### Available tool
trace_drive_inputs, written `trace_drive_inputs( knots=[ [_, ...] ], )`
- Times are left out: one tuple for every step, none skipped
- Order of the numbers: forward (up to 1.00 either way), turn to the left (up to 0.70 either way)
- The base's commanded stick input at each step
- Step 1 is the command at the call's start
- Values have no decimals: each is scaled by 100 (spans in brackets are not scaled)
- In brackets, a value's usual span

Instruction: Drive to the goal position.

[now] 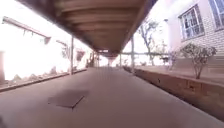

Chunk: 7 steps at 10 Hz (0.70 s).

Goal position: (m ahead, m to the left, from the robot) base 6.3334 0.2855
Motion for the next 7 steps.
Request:
trace_drive_inputs(
  knots=[
    [85,0],
    [85,0],
    [85,0],
    [85,0],
    [85,0],
    [85,0],
    [85,0]
  ],
)
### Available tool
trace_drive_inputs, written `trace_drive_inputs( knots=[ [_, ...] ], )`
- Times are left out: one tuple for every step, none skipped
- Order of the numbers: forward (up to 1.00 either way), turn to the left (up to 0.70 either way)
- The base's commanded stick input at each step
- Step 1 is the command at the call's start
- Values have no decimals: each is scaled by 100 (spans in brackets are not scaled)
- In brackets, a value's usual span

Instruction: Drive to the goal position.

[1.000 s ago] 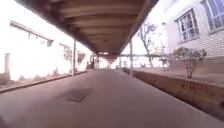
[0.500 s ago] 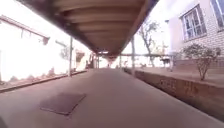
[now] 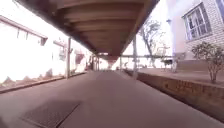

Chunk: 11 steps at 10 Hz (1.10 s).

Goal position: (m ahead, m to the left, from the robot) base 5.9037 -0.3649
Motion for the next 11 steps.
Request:
trace_drive_inputs(
  knots=[
    [85,0],
    [85,0],
    [85,0],
    [85,0],
    [85,0],
    [85,0],
    [85,0],
    [85,0],
    [85,0],
    [85,0],
    [85,0]
  ],
)
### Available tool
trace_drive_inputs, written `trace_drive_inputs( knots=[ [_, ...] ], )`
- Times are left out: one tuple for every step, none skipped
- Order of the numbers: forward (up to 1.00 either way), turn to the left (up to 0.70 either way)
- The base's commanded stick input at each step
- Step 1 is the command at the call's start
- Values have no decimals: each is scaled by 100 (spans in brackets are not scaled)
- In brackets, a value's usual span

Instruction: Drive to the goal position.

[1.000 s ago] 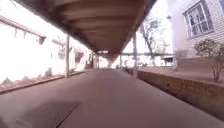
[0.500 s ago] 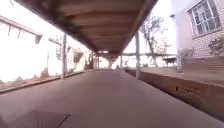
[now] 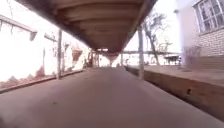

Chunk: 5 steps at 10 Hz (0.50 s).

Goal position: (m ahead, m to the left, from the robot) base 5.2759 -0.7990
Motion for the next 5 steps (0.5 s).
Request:
trace_drive_inputs(
  knots=[
    [85,0],
    [85,0],
    [85,0],
    [85,0],
    [85,0]
  ],
)
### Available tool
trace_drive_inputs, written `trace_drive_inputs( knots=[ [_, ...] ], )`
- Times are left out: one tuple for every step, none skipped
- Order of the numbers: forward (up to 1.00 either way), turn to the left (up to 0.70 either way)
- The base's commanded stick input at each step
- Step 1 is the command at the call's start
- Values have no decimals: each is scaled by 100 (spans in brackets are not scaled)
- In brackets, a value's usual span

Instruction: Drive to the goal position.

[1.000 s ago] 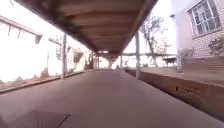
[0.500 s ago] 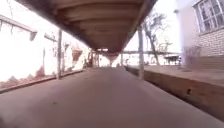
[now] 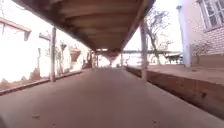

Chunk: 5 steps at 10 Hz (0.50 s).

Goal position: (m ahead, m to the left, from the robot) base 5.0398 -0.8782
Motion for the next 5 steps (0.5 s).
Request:
trace_drive_inputs(
  knots=[
    [85,0],
    [85,0],
    [85,0],
    [85,0],
    [85,0]
  ],
)
